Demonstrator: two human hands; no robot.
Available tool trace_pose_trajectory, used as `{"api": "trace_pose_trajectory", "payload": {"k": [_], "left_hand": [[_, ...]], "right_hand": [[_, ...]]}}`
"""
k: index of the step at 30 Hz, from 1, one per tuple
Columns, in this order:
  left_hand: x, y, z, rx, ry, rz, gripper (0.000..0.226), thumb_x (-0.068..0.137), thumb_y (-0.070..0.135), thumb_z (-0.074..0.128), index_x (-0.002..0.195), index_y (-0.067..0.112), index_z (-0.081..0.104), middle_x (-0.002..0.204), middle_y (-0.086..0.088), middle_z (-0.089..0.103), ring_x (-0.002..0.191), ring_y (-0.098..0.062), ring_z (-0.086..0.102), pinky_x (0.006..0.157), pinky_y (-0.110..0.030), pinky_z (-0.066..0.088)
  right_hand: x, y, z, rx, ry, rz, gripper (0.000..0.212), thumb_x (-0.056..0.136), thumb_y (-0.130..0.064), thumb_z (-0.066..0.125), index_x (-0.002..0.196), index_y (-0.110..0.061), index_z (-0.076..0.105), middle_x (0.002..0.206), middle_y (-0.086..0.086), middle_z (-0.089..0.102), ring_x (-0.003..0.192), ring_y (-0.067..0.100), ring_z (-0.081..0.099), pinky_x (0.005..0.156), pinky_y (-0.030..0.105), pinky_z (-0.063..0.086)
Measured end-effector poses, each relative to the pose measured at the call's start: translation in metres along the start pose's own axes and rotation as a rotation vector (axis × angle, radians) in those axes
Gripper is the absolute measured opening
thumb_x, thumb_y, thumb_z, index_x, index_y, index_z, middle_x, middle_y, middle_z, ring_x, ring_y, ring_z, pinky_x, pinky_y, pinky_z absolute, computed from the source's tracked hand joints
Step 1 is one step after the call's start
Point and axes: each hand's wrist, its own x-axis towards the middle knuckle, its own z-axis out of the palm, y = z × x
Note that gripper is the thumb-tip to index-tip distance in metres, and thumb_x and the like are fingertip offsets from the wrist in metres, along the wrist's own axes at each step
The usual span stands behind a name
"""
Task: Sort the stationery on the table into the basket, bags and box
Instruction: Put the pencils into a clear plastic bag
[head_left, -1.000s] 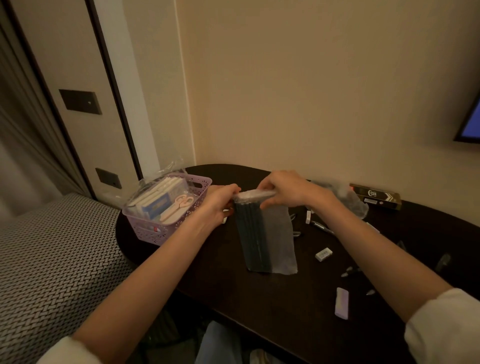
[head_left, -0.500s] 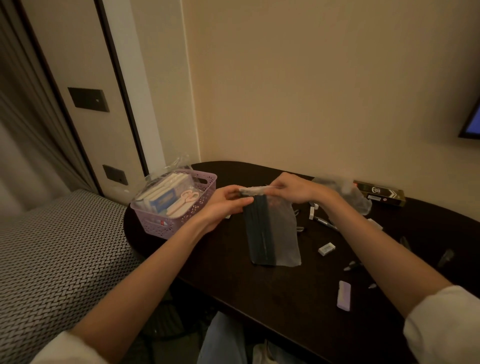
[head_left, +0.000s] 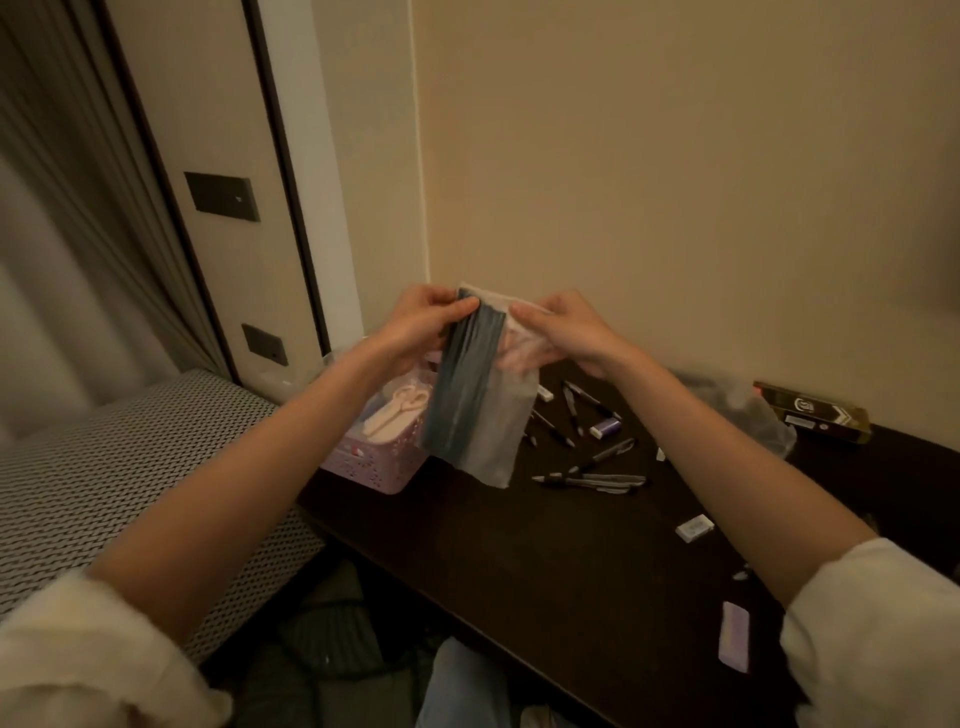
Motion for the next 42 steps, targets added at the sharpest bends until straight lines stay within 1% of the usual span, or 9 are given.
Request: {"api": "trace_pose_trajectory", "payload": {"k": [6,9,13,17,23,30,35,39,42], "left_hand": [[0.039,-0.012,-0.053,0.259,0.138,-0.082,0.029,0.088,0.025,0.069,0.097,-0.003,0.07,0.077,-0.005,0.06,0.074,-0.012,0.055,0.063,-0.027,0.045],[0.055,-0.029,-0.067,0.385,0.113,-0.134,0.031,0.088,0.029,0.069,0.096,-0.001,0.071,0.08,-0.006,0.063,0.076,-0.013,0.056,0.067,-0.027,0.046],[0.069,-0.053,-0.07,0.559,0.057,-0.164,0.029,0.09,0.028,0.067,0.087,0.0,0.071,0.073,-0.004,0.061,0.067,-0.011,0.053,0.057,-0.022,0.042],[0.073,-0.076,-0.069,0.682,-0.002,-0.188,0.023,0.091,0.024,0.065,0.073,0.01,0.067,0.078,-0.005,0.064,0.069,-0.013,0.057,0.062,-0.023,0.045],[0.074,-0.095,-0.064,0.881,0.044,-0.097,0.017,0.086,0.021,0.069,0.087,0.004,0.069,0.082,-0.003,0.064,0.081,-0.014,0.06,0.078,-0.026,0.049],[0.068,-0.103,-0.058,0.947,0.066,-0.088,0.02,0.088,0.018,0.066,0.103,0.004,0.069,0.095,-0.011,0.069,0.092,-0.024,0.066,0.087,-0.039,0.053],[0.047,-0.086,-0.066,0.862,-0.226,-0.061,0.029,0.083,0.037,0.064,0.111,0.046,0.065,0.116,0.002,0.067,0.101,-0.02,0.064,0.092,-0.04,0.054],[0.023,-0.086,-0.074,1.009,-0.266,-0.076,0.039,0.088,0.021,0.066,0.126,0.014,0.059,0.129,-0.006,0.053,0.115,-0.021,0.051,0.098,-0.036,0.045],[0.011,-0.094,-0.082,1.079,-0.306,-0.061,0.044,0.09,0.021,0.064,0.132,0.011,0.055,0.136,-0.007,0.051,0.124,-0.023,0.047,0.103,-0.034,0.039]], "right_hand": [[0.046,0.005,0.044,0.329,-0.111,0.198,0.014,0.096,-0.01,0.052,0.099,0.003,0.057,0.102,0.019,0.067,0.088,0.025,0.069,0.071,0.035,0.06],[0.066,0.018,0.063,0.459,-0.08,0.307,0.027,0.096,-0.003,0.05,0.12,0.008,0.049,0.123,0.024,0.059,0.107,0.033,0.063,0.074,0.041,0.059],[0.082,0.033,0.079,0.42,0.004,0.414,0.042,0.094,0.004,0.051,0.133,0.01,0.037,0.13,0.024,0.05,0.105,0.032,0.06,0.055,0.034,0.06],[0.089,0.05,0.084,0.353,0.005,0.481,0.054,0.09,0.004,0.056,0.138,0.006,0.031,0.133,0.023,0.047,0.108,0.031,0.061,0.06,0.035,0.06],[0.094,0.065,0.091,-0.065,0.029,0.419,0.059,0.091,-0.011,0.061,0.141,0.003,0.034,0.079,0.011,0.063,0.048,0.009,0.055,0.036,0.015,0.04],[0.101,0.072,0.098,-0.149,0.047,0.405,0.058,0.088,-0.01,0.062,0.138,0.005,0.037,0.068,0.006,0.062,0.044,0.007,0.048,0.035,0.016,0.036],[0.107,0.066,0.105,-0.277,0.09,0.358,0.041,0.086,-0.003,0.062,0.123,0.007,0.047,0.067,0.008,0.061,0.048,0.011,0.055,0.042,0.021,0.043],[0.112,0.061,0.113,-0.366,0.081,0.354,0.04,0.085,0.002,0.062,0.122,0.005,0.048,0.071,0.01,0.059,0.054,0.016,0.061,0.046,0.024,0.048],[0.115,0.06,0.115,-0.43,0.065,0.374,0.031,0.084,0.003,0.063,0.112,0.003,0.053,0.075,0.01,0.057,0.064,0.02,0.066,0.055,0.028,0.056]]}}
